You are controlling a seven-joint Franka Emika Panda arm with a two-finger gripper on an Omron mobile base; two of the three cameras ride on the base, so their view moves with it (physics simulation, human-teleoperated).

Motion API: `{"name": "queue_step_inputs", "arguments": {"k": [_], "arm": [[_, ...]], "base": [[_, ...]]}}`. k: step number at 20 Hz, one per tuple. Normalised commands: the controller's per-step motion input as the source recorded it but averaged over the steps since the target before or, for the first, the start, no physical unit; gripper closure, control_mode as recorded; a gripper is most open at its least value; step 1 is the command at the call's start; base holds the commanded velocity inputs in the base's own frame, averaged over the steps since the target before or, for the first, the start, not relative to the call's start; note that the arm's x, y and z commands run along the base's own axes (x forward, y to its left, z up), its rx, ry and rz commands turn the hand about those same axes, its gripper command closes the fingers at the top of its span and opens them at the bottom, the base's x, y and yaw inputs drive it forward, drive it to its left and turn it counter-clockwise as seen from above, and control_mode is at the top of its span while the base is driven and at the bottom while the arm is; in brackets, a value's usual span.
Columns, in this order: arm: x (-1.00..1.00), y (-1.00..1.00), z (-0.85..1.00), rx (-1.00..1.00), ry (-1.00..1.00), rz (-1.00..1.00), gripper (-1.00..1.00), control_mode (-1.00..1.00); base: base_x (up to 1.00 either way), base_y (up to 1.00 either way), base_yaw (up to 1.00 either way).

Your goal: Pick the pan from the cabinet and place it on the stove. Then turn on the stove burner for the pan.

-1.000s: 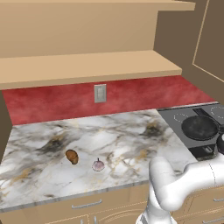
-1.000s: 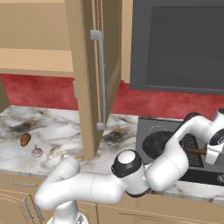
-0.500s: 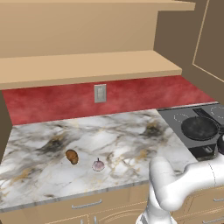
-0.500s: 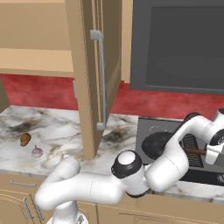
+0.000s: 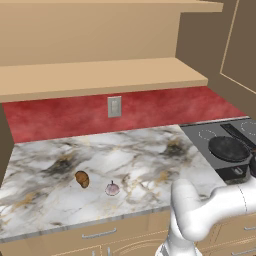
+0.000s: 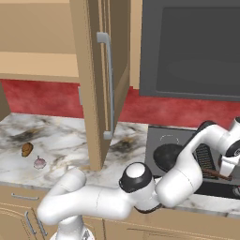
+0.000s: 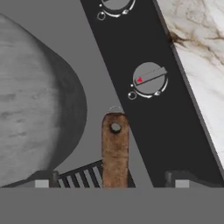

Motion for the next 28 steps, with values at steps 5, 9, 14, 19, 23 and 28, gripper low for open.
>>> {"name": "queue_step_inputs", "arguments": {"k": [5, 9, 14, 19, 23, 28], "arm": [[-0.17, 0.23, 0.19, -0.01, -0.03, -0.06, -1.0, -1.0], [-0.22, 0.32, 0.15, -0.03, 0.0, -0.08, -1.0, -1.0], [-0.25, 0.3, 0.16, -0.01, 0.0, -0.07, -1.0, -1.0], [-0.3, 0.15, 0.02, 0.0, -0.01, -0.06, -1.0, -1.0], [-0.21, 0.06, 0.0, 0.0, -0.04, 0.06, -1.0, -1.0], [-0.1, 0.17, 0.0, -0.04, -0.05, 0.24, -1.0, -1.0]], "base": [[0.0, 0.0, 0.0], [0.0, 0.0, 0.0], [0.0, 0.0, 0.0], [0.0, 0.0, 0.0], [0.0, 0.0, 0.0], [0.0, 0.0, 0.0]]}}
